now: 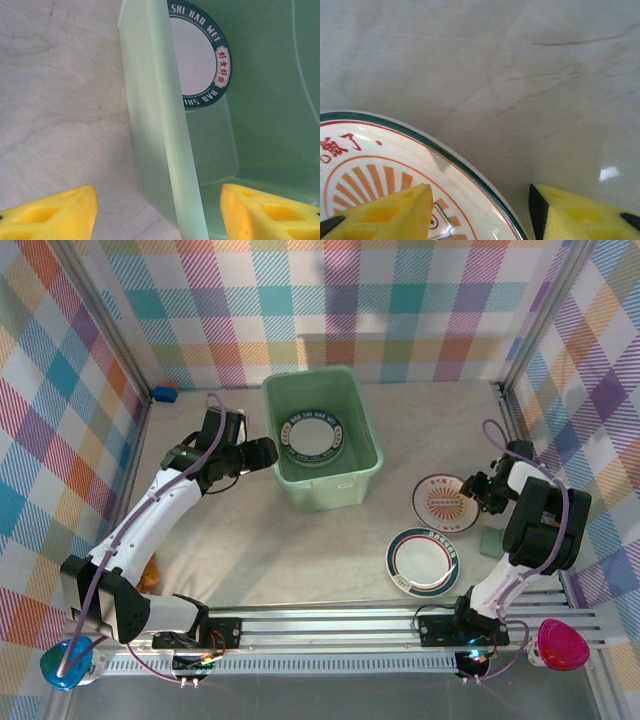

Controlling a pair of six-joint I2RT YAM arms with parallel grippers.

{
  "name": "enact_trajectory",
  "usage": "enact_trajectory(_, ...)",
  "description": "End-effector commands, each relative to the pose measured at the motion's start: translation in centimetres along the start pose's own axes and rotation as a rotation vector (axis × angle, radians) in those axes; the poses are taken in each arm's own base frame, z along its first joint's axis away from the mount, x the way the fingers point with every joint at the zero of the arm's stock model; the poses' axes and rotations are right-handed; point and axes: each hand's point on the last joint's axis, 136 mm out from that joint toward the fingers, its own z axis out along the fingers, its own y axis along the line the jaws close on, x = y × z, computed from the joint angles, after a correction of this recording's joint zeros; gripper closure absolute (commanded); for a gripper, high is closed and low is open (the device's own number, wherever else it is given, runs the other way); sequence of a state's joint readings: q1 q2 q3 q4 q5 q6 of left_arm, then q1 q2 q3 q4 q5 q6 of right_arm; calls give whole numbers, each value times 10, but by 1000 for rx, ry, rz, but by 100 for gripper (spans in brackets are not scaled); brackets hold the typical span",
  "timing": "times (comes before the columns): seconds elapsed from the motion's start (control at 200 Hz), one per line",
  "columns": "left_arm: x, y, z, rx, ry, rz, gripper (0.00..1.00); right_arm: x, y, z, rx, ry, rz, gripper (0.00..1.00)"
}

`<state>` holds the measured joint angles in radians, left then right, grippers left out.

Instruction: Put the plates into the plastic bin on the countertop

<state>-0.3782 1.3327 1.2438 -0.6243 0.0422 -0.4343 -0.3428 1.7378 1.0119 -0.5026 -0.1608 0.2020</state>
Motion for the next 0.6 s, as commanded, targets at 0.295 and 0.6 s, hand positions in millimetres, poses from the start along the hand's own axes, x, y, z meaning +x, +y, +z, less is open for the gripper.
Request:
enact_trajectory(0.295, 1, -3, -3, 31, -15, -34, 34, 20, 30, 6, -155, 54, -17, 67)
enact_trajectory(0.6, 3, -5, -3, 47, -11, -37, 34, 37, 36, 14, -146, 81, -64, 60)
